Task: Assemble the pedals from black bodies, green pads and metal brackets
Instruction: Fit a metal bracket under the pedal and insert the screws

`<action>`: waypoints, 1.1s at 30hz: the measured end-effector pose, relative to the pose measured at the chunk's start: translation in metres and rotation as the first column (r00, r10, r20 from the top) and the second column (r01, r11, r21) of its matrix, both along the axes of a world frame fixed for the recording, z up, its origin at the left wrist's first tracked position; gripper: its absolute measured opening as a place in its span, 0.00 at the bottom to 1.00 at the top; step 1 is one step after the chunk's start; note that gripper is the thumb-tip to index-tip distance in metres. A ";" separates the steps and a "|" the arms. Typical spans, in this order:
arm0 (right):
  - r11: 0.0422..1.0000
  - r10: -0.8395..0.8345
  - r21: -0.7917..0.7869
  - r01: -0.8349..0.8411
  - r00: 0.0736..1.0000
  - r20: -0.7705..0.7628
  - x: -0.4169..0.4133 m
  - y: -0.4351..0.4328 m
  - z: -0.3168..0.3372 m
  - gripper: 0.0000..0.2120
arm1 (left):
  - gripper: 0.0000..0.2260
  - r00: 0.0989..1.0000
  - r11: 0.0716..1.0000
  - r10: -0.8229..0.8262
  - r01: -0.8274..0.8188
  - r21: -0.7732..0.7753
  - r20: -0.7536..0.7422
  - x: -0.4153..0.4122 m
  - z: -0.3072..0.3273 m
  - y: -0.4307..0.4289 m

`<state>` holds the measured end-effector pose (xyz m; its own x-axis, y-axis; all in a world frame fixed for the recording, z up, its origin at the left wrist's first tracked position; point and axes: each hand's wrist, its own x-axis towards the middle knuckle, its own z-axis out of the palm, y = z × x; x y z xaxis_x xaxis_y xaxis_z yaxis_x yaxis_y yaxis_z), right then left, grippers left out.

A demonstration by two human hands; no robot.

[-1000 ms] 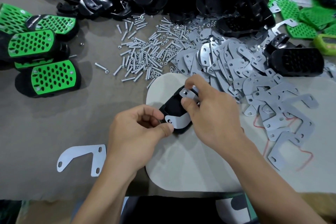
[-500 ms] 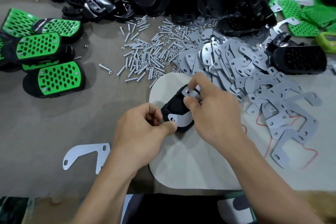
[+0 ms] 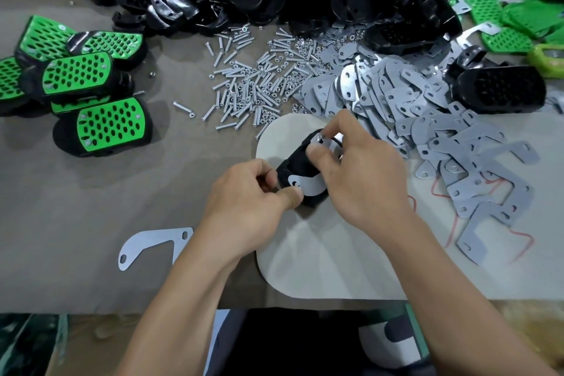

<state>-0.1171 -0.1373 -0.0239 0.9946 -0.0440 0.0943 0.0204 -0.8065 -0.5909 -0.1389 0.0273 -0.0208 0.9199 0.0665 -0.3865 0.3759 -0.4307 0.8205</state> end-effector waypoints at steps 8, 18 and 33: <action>0.998 -0.035 -0.045 0.037 0.998 0.043 -0.008 0.003 -0.003 0.11 | 0.15 0.966 0.995 0.100 -0.091 -0.047 0.237 -0.016 -0.007 -0.001; 0.999 -0.034 -0.019 0.033 0.999 -0.010 -0.003 -0.005 -0.004 0.11 | 0.19 0.962 0.990 -0.137 0.141 -0.001 0.235 -0.003 -0.002 0.001; 0.999 -0.027 -0.043 0.025 0.999 -0.044 -0.002 -0.003 0.000 0.12 | 0.18 0.971 0.992 -0.006 0.036 -0.120 0.238 -0.013 -0.007 0.006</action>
